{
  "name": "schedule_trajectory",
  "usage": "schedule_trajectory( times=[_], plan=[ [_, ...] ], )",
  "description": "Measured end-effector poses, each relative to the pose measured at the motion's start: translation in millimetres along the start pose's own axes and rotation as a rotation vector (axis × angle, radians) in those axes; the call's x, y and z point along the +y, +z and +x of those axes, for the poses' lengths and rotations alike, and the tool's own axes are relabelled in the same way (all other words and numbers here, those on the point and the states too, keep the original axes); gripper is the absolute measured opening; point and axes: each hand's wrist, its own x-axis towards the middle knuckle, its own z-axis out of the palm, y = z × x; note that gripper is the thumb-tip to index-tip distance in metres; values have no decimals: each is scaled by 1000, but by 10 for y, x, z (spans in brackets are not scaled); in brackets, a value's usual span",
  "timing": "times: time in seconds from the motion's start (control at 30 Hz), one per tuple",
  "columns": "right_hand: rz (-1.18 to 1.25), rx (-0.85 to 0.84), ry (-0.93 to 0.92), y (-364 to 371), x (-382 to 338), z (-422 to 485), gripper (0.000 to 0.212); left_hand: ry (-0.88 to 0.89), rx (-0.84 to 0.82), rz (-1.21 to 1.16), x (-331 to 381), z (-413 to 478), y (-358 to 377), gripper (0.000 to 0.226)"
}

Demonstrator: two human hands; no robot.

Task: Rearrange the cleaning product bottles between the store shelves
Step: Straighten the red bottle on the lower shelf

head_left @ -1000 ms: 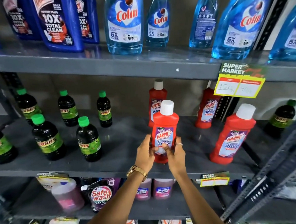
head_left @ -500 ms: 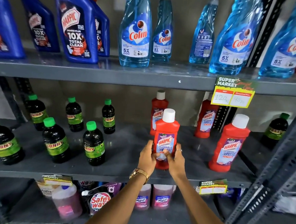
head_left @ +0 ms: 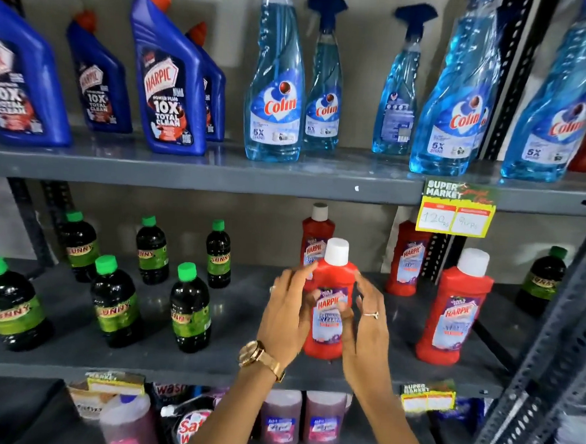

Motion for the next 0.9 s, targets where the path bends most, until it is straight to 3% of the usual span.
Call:
schedule_trajectory(
  times=[0.13,0.2,0.27,0.37,0.5,0.57,0.67,0.9],
  plan=[
    [1,143,-386,-73,-855,619,32,349,382,32,511,608,-611,34],
    [82,210,-453,-51,-1208,989,27,427,525,51,696,928,-873,24],
    [172,194,-408,54,-1497,1369,28,419,581,71,826,1235,-1100,26],
    [163,12,-188,287,-1738,1921,44,175,474,107,892,1635,-1322,46],
    [342,-322,5,450,-1788,2258,44,-141,103,126,791,1944,-1466,65],
    [369,-341,44,457,-1721,2307,49,-178,55,166,765,1993,-1471,63],
    [357,-321,85,395,-1614,2343,48,-196,108,166,798,2007,-1424,56],
    [348,-260,86,22,-1339,2426,39,-108,72,141,1001,2044,-1028,57]
  ],
)
